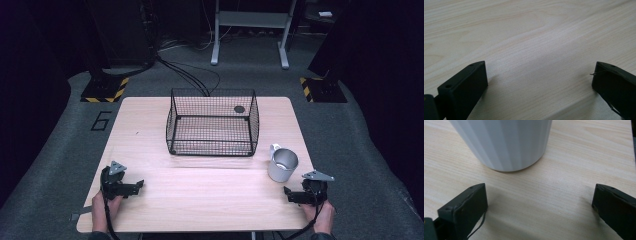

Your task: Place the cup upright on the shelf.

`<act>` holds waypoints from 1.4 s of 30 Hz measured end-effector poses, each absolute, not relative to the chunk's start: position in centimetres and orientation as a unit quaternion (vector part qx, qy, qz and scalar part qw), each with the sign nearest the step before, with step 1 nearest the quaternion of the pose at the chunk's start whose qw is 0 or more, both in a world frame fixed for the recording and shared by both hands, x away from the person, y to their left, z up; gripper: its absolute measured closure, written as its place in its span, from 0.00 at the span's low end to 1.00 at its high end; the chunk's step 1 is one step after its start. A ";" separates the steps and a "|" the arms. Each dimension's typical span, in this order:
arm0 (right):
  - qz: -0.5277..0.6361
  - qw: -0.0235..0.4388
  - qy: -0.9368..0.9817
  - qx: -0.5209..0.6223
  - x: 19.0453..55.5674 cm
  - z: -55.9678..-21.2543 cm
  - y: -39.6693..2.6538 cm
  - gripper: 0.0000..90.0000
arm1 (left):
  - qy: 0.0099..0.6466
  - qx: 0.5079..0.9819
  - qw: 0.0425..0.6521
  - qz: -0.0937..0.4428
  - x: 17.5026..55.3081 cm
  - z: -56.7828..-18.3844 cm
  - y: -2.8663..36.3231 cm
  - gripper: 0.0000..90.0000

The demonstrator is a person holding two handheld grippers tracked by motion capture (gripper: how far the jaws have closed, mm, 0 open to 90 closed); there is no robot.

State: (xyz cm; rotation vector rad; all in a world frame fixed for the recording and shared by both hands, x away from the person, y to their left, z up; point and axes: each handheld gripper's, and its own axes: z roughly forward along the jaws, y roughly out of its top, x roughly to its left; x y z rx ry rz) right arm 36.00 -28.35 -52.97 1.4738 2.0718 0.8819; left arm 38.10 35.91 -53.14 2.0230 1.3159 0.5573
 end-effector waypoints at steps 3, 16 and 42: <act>0.318 0.217 0.760 0.524 36.1 -52.9 -28.4 0.00 | 0.502 0.772 0.326 0.213 38.1 -53.1 35.9 0.00; 0.348 0.211 0.752 0.519 35.3 -50.8 -29.2 0.00 | 0.502 0.773 0.326 0.213 38.1 -53.1 35.9 0.00; 0.372 0.210 0.757 0.494 39.0 -44.8 -25.5 0.00 | 0.500 0.775 0.324 0.213 38.1 -53.1 36.0 0.00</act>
